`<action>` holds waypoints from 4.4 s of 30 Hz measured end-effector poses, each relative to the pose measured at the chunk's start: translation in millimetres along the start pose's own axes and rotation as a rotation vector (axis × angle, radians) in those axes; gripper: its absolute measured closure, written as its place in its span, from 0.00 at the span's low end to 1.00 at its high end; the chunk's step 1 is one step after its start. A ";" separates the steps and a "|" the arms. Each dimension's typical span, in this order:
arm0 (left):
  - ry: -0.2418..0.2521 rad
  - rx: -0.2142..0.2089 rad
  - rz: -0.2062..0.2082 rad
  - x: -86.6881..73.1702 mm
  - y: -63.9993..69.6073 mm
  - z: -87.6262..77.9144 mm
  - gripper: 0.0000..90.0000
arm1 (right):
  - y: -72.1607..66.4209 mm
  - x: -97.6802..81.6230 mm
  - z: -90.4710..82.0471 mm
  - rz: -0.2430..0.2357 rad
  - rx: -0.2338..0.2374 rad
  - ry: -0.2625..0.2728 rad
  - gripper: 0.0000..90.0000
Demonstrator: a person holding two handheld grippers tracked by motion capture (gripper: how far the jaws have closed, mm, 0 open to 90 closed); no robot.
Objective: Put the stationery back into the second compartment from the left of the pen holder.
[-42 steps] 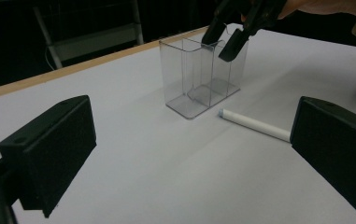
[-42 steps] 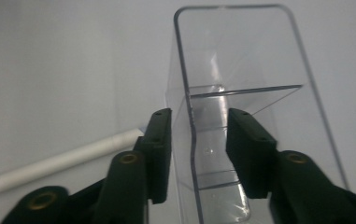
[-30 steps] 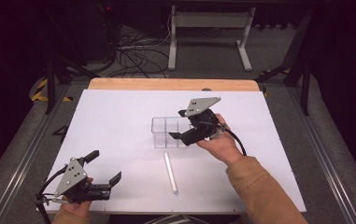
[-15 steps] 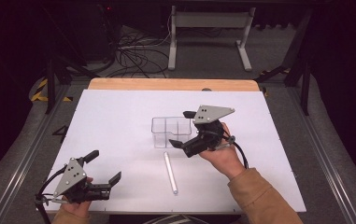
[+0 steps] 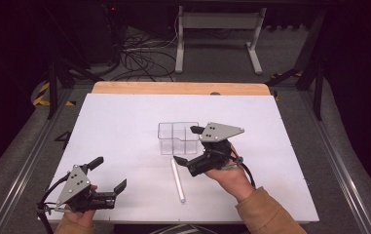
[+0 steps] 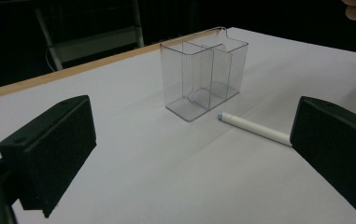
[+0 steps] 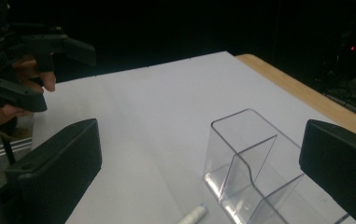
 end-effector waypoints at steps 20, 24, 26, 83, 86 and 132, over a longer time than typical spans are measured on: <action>-0.003 -0.004 0.006 -0.2 0.0 0.1 0.01 | -17.5 -18.2 -1.6 0.097 -0.020 -0.056 0.02; 0.000 -0.001 0.002 0.0 0.2 -0.1 0.01 | -15.2 -18.6 -4.1 0.070 -0.090 -0.056 0.07; -0.001 -0.001 0.000 -0.1 0.2 -0.1 0.01 | -14.8 -18.3 -4.4 0.070 -0.098 -0.053 0.08; 0.000 -0.001 0.007 0.2 -0.4 -0.7 0.02 | -26.3 -97.2 51.6 0.486 -0.200 -0.699 0.43; -0.001 -0.001 0.007 0.1 -0.4 -0.6 0.02 | -26.3 -100.4 54.1 0.488 -0.212 -0.714 0.46; -0.004 -0.007 0.013 -0.9 1.0 0.4 0.02 | -38.5 -117.0 76.2 0.505 -0.407 -0.868 0.87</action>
Point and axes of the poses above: each handheld gripper's, and its own axes: z roughly forward along the jaws, x roughly out of its top, y roughly to its right, the point moved 9 cm from there along z, roughly forward along the jaws, and after that the axes turned 4 degrees about -z, right-handed, at the moved point
